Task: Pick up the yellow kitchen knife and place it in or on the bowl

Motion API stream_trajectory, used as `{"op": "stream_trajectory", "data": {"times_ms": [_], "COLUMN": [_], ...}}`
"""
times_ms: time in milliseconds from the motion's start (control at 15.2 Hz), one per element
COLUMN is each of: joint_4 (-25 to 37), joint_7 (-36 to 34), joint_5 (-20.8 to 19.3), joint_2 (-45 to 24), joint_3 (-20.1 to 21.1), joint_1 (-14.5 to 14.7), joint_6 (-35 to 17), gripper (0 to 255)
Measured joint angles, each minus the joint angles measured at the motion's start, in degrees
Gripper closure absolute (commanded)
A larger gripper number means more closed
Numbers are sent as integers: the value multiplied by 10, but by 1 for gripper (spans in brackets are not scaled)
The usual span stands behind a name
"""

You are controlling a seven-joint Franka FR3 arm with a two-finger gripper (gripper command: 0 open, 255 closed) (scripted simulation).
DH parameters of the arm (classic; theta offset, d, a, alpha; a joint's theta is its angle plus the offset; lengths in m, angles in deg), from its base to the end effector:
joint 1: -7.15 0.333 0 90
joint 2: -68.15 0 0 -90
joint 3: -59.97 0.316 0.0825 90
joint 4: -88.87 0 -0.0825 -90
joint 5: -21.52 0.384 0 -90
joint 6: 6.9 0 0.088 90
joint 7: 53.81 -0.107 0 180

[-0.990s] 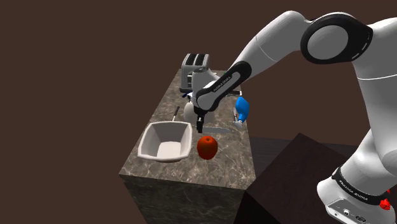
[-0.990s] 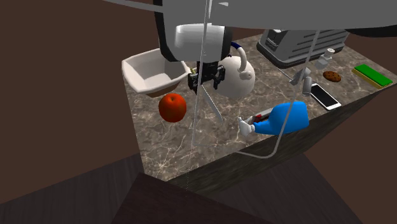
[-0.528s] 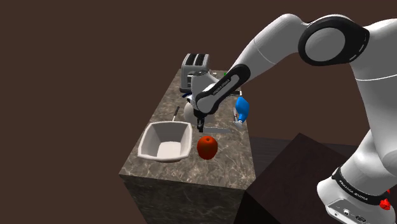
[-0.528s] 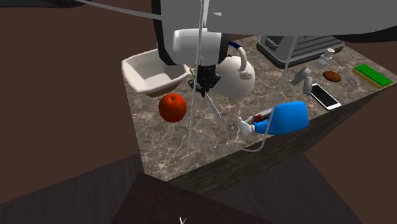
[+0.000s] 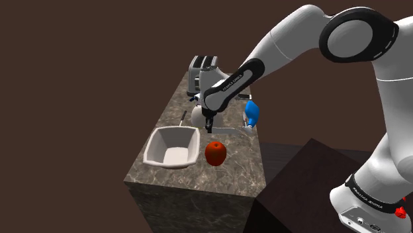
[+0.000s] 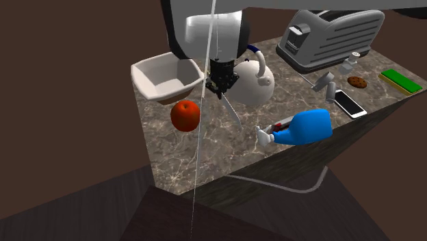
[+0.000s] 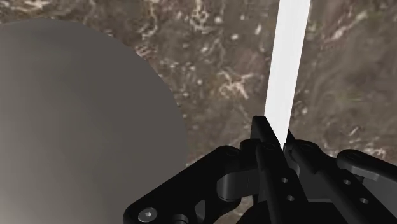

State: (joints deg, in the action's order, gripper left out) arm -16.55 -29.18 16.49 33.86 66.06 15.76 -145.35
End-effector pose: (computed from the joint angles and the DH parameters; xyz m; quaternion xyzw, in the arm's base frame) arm 0.6235 0.1591 0.2010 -0.9332 -0.3592 0.0085 0.0019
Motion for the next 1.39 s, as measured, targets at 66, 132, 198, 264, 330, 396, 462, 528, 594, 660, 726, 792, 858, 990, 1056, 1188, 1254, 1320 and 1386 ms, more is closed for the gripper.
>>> {"op": "stream_trajectory", "data": {"times_ms": [66,132,198,264,330,396,462,528,594,660,726,792,858,990,1056,1188,1254,1320,1386], "joint_4": [0,-1,-2,-3,-3,-3,-5,-6,-4,-4,0,2,4,6,5,10,12,16,16], "joint_7": [0,1,0,2,2,3,3,5,5,6,5,6,6,8,9,9,10,10,10], "joint_5": [1,2,2,3,4,5,5,6,7,8,9,10,10,12,13,14,14,15,16], "joint_2": [6,12,17,24,29,35,41,46,51,56,61,66,69,77,85,92,96,100,105], "joint_3": [1,1,2,3,3,4,4,4,5,5,6,7,7,8,8,9,9,10,10], "joint_1": [0,-1,0,-2,-2,-3,-3,-4,-4,-5,-4,-5,-5,-6,-7,-7,-7,-7,-8], "joint_6": [6,11,15,21,26,31,36,40,47,52,60,67,73,83,90,102,107,115,120], "gripper": [255,255,255,255,255,255,255,255,255,255,255,255,255,255,255,255,255,255,255]}}
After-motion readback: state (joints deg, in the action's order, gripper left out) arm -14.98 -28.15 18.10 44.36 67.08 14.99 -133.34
